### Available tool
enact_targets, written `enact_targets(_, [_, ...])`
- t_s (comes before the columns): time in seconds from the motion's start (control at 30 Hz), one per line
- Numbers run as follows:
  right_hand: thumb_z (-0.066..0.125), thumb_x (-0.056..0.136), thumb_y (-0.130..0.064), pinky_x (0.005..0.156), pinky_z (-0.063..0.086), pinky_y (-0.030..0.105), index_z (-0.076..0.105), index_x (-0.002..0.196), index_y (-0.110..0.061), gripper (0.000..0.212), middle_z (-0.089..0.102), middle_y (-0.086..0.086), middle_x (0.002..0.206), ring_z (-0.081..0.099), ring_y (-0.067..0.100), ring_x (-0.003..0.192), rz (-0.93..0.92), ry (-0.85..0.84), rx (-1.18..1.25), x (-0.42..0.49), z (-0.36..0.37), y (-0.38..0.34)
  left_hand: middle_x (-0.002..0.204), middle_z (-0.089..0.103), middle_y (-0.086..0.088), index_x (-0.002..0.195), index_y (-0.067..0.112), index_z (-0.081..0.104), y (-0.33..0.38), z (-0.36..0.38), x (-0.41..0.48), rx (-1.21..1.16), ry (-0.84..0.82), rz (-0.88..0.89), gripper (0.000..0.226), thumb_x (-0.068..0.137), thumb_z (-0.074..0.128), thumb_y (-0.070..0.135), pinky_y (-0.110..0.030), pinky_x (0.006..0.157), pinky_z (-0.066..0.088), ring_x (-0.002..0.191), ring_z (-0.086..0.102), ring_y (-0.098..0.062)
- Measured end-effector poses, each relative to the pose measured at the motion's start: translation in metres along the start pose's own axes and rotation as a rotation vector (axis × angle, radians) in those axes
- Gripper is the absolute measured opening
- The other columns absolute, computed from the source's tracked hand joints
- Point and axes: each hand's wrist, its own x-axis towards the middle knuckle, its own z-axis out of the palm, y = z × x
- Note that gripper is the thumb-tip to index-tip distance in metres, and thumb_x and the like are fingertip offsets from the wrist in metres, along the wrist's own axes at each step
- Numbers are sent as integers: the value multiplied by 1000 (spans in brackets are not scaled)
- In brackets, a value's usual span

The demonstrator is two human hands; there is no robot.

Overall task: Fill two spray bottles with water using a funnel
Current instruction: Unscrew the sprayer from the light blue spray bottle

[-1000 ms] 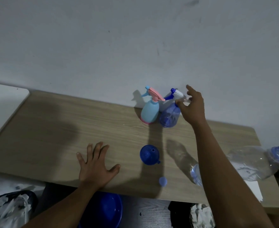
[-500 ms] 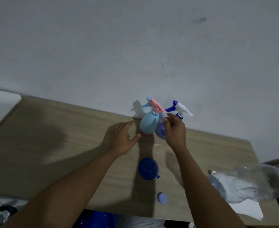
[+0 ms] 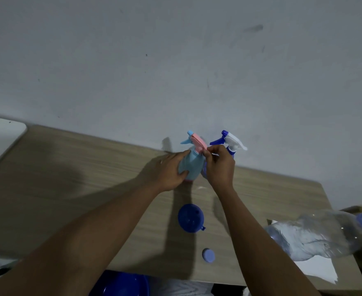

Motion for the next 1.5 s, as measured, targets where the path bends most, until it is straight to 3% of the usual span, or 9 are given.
enact_targets(0.23, [65,95,-19,79,56,22,71,110,-12,18,71,-8,96,68,6,89,-114,-70,75,-32,-25,-19,145,50,10,147,33,38,1,-2,-50,-120,42,43,76,80,74,39,-46,108,42,132,47,-13])
enact_targets(0.4, [65,94,-10,76,62,36,70,99,-3,9,74,9,91,74,25,79,-93,-139,313,-51,-71,-76,151,37,21,148,45,28,37,-35,-101,-393,15,88,84,80,78,37,-32,106,43,136,38,0])
enact_targets(0.53, [64,95,-6,68,62,35,65,97,2,8,68,22,96,73,37,74,-51,-192,433,-71,-101,-118,144,38,32,148,54,22,73,-64,-138,-538,-79,123,94,79,82,35,-35,93,56,124,52,-4])
enact_targets(0.7, [61,96,-7,61,60,29,60,104,-2,10,67,22,97,72,22,61,-26,-225,450,-93,-125,-147,146,37,25,144,60,23,103,-89,-171,-641,-126,145,93,78,83,35,-44,80,61,122,55,-18])
enact_targets(0.8, [54,100,-8,67,59,28,62,106,-5,10,68,19,100,69,21,71,-51,-292,466,-106,-136,-154,146,39,14,142,61,29,120,-99,-187,-716,-137,112,90,79,83,26,-45,66,62,119,58,-27])
enact_targets(0.9, [50,101,-7,69,56,25,70,107,-9,21,71,9,105,65,15,79,-99,-368,444,-119,-146,-161,143,42,12,140,61,32,131,-106,-199,-720,-95,134,88,78,83,25,-51,68,62,119,56,-26])
enact_targets(1.03, [69,92,-18,81,58,38,77,101,-15,13,75,3,99,66,15,84,-128,-327,444,-131,-154,-169,142,43,11,140,60,35,141,-110,-213,-711,-89,145,86,78,82,22,-52,66,61,116,58,-26])
enact_targets(1.17, [84,77,-19,71,56,22,77,95,-10,21,74,2,93,67,5,78,-183,-205,477,-145,-155,-176,139,46,7,140,59,34,148,-113,-221,-700,-91,162,87,76,83,27,-47,61,61,109,64,-29])
enact_targets(1.5, [77,83,-9,76,59,28,76,98,-14,16,72,1,99,70,13,85,-158,-234,553,-148,-165,-178,137,49,4,142,56,34,156,-121,-226,-695,-122,186,90,71,83,34,-55,62,60,107,67,-29])
